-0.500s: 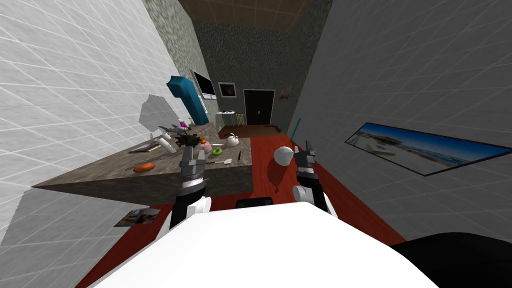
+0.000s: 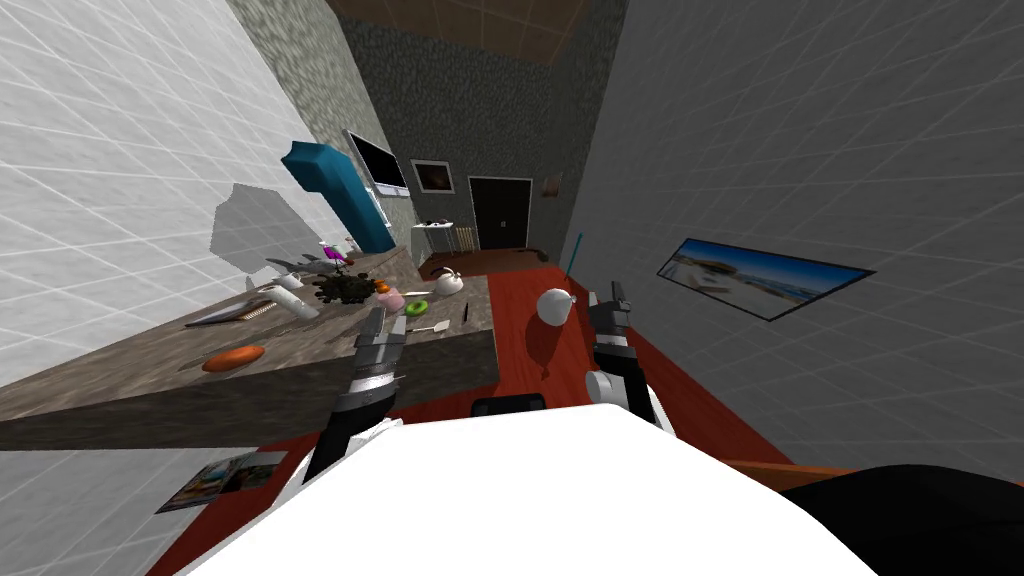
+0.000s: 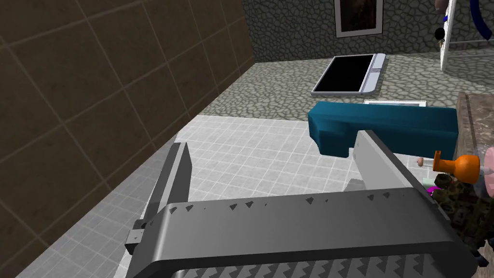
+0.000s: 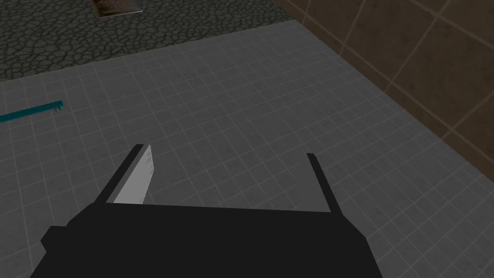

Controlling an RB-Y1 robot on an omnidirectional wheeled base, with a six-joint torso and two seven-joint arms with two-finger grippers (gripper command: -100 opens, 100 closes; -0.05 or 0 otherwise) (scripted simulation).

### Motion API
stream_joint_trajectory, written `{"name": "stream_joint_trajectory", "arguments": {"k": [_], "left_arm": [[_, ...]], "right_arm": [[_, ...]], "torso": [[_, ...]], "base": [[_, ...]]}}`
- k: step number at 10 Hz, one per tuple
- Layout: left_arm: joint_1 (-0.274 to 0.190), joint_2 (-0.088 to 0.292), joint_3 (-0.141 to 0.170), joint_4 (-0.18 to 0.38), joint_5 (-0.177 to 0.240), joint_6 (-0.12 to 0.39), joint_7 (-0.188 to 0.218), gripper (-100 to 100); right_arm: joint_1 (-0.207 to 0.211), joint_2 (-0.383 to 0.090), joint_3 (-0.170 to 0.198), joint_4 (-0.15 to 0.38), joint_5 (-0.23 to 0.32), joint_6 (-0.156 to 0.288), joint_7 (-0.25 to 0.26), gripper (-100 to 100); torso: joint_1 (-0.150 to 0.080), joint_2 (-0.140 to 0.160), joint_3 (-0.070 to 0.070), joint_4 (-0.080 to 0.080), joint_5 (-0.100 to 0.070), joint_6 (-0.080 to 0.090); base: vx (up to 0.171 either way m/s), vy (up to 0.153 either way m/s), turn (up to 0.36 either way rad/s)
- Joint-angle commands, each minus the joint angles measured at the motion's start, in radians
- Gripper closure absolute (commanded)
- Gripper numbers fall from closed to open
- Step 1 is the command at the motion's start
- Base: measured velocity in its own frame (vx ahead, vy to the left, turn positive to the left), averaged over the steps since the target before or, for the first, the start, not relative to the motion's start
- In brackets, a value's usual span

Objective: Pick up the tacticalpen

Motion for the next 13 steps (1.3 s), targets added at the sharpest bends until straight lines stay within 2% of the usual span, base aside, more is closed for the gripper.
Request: {"name": "stream_joint_trajectory", "arguments": {"k": [1, 3, 4, 6, 7, 8, 9, 10, 11, 13], "left_arm": [[0.041, 0.050, 0.023, 0.010, 0.047, 0.033, 0.002, -100], [0.102, 0.115, 0.042, 0.012, 0.108, 0.072, -0.002, -100], [0.121, 0.122, 0.042, 0.012, 0.108, 0.072, -0.002, -100], [0.193, 0.186, 0.064, 0.013, 0.173, 0.116, -0.006, -100], [0.211, 0.193, 0.064, 0.013, 0.178, 0.116, -0.006, -100], [0.235, 0.230, 0.076, 0.014, 0.215, 0.140, -0.009, -100], [0.259, 0.230, 0.076, 0.014, 0.215, 0.140, -0.009, -100], [0.291, 0.268, 0.088, 0.015, 0.254, 0.165, -0.013, -100], [0.308, 0.268, 0.088, 0.015, 0.254, 0.165, -0.013, -100], [0.382, 0.342, 0.113, 0.017, 0.328, 0.219, -0.022, -100]], "right_arm": [[0.000, 0.000, 0.000, 0.000, 0.000, 0.000, 0.000, 0], [0.000, 0.000, 0.000, 0.000, 0.000, 0.000, 0.000, 0], [0.000, 0.000, 0.000, 0.000, 0.000, 0.000, 0.000, 0], [0.000, 0.000, 0.000, 0.000, 0.000, 0.000, 0.000, 0], [0.000, 0.000, 0.000, 0.000, 0.000, 0.000, 0.000, 0], [0.000, 0.000, 0.000, 0.000, 0.000, 0.000, 0.000, 0], [0.000, 0.000, 0.000, 0.000, 0.000, 0.000, 0.000, 0], [0.000, 0.000, 0.000, 0.000, 0.000, 0.000, 0.000, 0], [0.000, 0.000, 0.000, 0.000, 0.000, 0.000, 0.000, 0], [0.000, 0.000, 0.000, 0.000, 0.000, 0.000, 0.000, 0]], "torso": [[0.000, 0.000, 0.000, 0.000, 0.000, 0.000], [-0.001, 0.001, 0.001, 0.000, 0.000, 0.000], [-0.001, 0.002, 0.001, 0.000, 0.000, 0.000], [0.000, 0.000, 0.000, 0.000, 0.000, 0.000], [0.000, 0.000, 0.000, 0.000, 0.000, 0.000], [0.001, 0.000, 0.000, 0.000, 0.000, -0.001], [0.001, 0.000, 0.000, 0.000, 0.000, 0.000], [0.001, -0.001, 0.000, 0.000, 0.000, -0.001], [0.001, -0.001, 0.000, 0.000, 0.000, 0.000], [0.001, -0.001, -0.001, 0.000, 0.000, 0.000]], "base": [[-0.049, -0.051, -0.351], [-0.062, -0.061, -0.331], [-0.044, -0.048, -0.106], [-0.038, -0.050, -0.298], [-0.030, -0.034, -0.198], [-0.028, -0.041, -0.313], [-0.022, -0.031, -0.131], [-0.023, -0.041, -0.235], [-0.020, -0.034, -0.187], [-0.016, -0.054, -0.364]]}}
